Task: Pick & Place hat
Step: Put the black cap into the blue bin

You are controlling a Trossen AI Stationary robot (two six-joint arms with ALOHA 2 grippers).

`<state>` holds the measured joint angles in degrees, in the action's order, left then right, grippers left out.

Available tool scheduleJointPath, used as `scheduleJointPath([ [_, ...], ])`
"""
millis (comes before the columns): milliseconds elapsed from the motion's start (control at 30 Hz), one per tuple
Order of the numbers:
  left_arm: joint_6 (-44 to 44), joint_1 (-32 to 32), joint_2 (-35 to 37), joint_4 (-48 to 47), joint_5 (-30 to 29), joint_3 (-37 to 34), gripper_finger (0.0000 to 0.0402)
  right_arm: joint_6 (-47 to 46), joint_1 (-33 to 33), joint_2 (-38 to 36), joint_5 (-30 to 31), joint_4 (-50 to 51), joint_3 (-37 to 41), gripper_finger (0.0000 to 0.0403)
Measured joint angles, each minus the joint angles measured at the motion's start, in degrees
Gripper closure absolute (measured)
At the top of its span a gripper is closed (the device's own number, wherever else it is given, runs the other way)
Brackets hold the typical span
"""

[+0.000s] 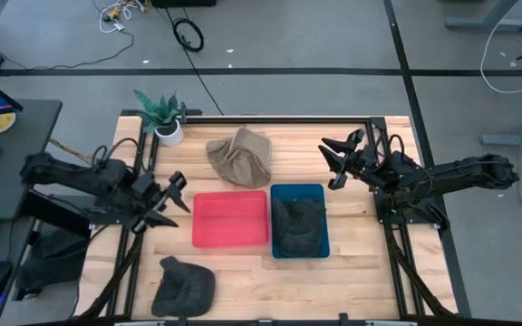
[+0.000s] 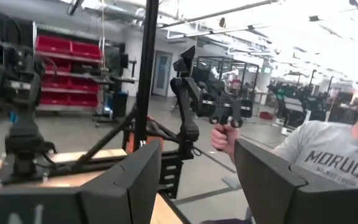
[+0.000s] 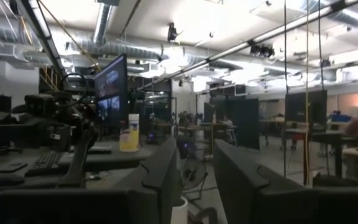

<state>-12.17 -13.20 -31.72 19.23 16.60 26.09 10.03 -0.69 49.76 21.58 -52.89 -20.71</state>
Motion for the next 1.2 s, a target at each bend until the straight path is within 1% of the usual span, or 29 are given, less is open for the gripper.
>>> scheduleJointPath([
  [200, -2.2, -3.7, -3.0, 0.4, -0.8, 1.3, 0.0193, -0.6, 0.0, 0.0, 0.0, 0.8, 0.0, 0.0292],
  [300, 0.3, -6.7, -4.4, -0.5, -1.0, 2.9, 0.0193, -0.2, 0.0, 0.0, 0.0, 0.7, 0.0, 0.0292],
  [400, 2.6, -10.2, -5.7, -4.2, -1.8, 4.6, 0.0193, 0.8, 0.0, 0.0, 0.0, 0.7, 0.0, 0.0292],
  [500, 2.1, -14.1, -6.9, -10.0, -7.2, 6.6, 0.0193, 0.5, 0.0, 0.0, 0.0, 0.7, 0.0, 0.0292],
  [667, -2.0, -20.6, -10.6, -22.0, -21.2, 11.5, 0.0193, -0.5, 0.0, 0.0, 0.0, 0.7, 0.0, 0.0292],
  [767, -4.0, -24.2, -14.3, -27.0, -30.3, 14.6, 0.0193, -0.5, 0.0, 0.0, 0.0, 0.7, 0.0, 0.0292],
  [800, -4.9, -25.3, -15.7, -29.0, -32.5, 15.8, 0.0193, -0.4, 0.0, 0.0, 0.0, 0.7, 0.0, 0.0292],
  [933, -10.8, -28.4, -22.0, -37.1, -37.4, 21.6, 0.0193, 0.1, 0.0, 0.0, 0.0, 0.7, 0.0, 0.0292],
  [1100, -22.1, -31.6, -30.0, -49.3, -42.0, 27.9, 0.0193, 0.5, 0.0, 0.0, 0.0, 0.7, 0.0, 0.0292],
  [1200, -29.2, -32.8, -34.3, -54.6, -42.3, 30.0, 0.0193, 0.8, 0.0, 0.0, 0.0, 0.6, 0.0, 0.0292],
])
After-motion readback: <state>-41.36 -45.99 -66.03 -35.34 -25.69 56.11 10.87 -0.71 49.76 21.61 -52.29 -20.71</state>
